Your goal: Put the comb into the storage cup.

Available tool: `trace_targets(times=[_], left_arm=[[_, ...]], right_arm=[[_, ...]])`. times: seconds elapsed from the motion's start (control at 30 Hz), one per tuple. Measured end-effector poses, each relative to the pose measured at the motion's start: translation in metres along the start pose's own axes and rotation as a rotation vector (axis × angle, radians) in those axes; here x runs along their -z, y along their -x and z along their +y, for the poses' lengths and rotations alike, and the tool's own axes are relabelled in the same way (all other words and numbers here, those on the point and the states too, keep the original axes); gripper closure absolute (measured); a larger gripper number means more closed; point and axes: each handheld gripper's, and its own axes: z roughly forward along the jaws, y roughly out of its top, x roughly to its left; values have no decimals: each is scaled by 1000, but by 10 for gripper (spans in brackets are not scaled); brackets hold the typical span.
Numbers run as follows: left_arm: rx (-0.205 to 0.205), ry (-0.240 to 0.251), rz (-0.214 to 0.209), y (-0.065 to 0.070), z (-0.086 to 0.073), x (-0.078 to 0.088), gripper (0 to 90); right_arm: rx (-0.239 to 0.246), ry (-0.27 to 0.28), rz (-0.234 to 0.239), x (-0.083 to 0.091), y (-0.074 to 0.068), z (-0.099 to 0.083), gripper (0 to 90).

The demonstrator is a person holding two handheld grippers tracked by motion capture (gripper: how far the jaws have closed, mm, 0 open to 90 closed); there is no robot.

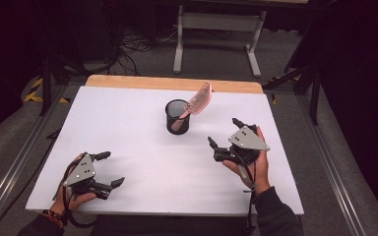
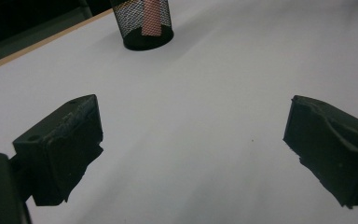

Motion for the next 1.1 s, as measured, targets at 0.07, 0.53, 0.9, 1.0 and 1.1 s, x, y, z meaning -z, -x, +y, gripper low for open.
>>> trace_targets(times=[0.07, 0.53, 0.9, 1.0, 1.1], left_arm=[[0, -1, 2, 0, 0, 0, 54], [-1, -4, 3, 0, 0, 0, 53], [-2, -5, 4, 0, 0, 1, 53], [-4, -4, 5, 0, 0, 1, 53], [-5, -2, 2, 0, 0, 1, 53]], right_arm=[[2, -5, -3, 1, 0, -2, 86], [3, 0, -1, 12, -2, -15, 104], [2, 6, 14, 22, -4, -26, 96], [8, -4, 14, 23, -5, -28, 95], [17, -7, 12, 25, -7, -34, 94]])
